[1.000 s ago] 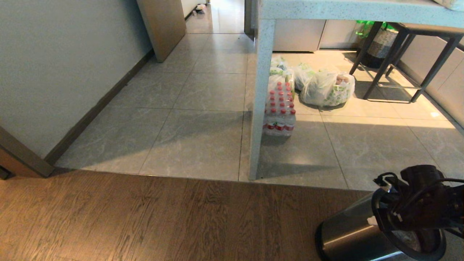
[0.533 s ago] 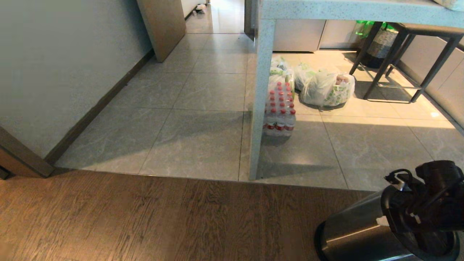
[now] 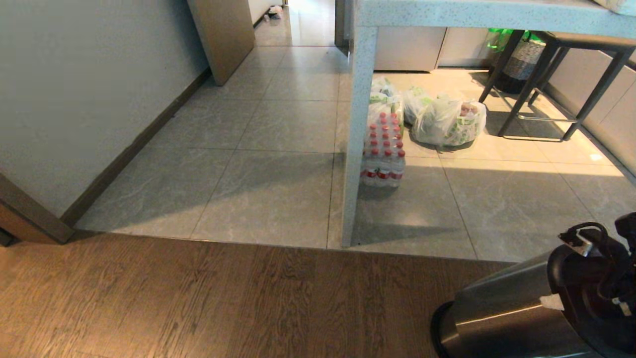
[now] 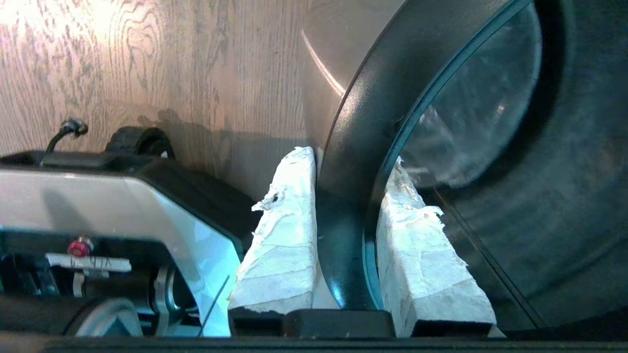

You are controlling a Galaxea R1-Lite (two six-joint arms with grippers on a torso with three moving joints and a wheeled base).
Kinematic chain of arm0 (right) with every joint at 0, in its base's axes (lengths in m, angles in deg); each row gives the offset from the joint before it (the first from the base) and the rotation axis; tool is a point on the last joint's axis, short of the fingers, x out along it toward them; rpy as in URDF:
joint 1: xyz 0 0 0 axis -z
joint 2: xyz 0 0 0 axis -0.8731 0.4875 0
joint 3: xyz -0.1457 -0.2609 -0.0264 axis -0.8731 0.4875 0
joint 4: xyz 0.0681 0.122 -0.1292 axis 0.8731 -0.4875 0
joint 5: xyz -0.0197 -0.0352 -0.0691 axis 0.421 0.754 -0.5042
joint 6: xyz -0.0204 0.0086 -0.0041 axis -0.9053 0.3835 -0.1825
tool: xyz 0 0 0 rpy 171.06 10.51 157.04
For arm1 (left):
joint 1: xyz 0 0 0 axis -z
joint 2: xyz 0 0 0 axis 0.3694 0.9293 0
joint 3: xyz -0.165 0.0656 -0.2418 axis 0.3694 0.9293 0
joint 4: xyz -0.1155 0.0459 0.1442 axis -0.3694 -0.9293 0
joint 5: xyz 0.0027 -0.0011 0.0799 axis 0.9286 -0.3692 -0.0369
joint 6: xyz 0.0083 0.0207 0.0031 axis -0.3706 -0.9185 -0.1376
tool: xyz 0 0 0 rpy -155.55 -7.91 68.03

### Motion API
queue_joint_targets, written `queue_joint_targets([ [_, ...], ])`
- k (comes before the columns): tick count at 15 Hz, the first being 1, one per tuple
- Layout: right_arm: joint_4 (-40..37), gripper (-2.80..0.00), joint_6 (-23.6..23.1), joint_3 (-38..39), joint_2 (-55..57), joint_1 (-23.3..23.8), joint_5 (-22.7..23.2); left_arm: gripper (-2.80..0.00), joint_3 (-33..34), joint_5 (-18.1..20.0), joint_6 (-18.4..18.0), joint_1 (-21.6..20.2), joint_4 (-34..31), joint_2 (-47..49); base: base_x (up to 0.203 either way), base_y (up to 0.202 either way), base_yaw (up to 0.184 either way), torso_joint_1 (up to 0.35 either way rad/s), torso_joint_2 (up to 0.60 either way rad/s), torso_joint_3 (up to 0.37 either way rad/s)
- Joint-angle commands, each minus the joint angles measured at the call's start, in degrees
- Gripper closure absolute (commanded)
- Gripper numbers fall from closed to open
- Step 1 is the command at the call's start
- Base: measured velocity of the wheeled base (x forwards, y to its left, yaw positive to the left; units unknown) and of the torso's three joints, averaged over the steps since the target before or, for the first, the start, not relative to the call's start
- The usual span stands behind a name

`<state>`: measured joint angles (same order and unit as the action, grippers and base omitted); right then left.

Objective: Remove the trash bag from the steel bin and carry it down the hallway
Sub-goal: Place the outer trash can on the ground

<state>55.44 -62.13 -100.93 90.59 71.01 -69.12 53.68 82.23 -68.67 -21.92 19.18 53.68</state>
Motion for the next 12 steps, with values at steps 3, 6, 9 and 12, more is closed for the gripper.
queue_joint_targets([
  [3, -6.85, 0.00, -2.02, -0.35, -13.25, 0.00, -0.03, 0.00, 0.09, -0.04, -0.07, -0.02, -0.02, 0.02, 0.000, 0.000, 0.000, 0.000, 0.00, 0.000],
  [6, -13.00, 0.00, -2.74, -2.75, -20.25, 0.00, -0.07, 0.00, 0.09, 0.03, -0.07, -0.02, -0.02, 0.02, 0.000, 0.000, 0.000, 0.000, 0.00, 0.000],
  [9, -19.87, 0.00, -3.00, -7.86, -24.27, -0.01, -0.07, 0.00, 0.09, 0.01, -0.07, -0.02, -0.02, 0.02, 0.000, 0.000, 0.000, 0.000, 0.00, 0.000],
  [12, -27.43, 0.00, -2.98, -13.87, -28.11, -0.06, -0.20, 0.00, 0.09, 0.03, 0.02, -0.02, -0.02, 0.02, 0.000, 0.000, 0.000, 0.000, 0.00, 0.000],
])
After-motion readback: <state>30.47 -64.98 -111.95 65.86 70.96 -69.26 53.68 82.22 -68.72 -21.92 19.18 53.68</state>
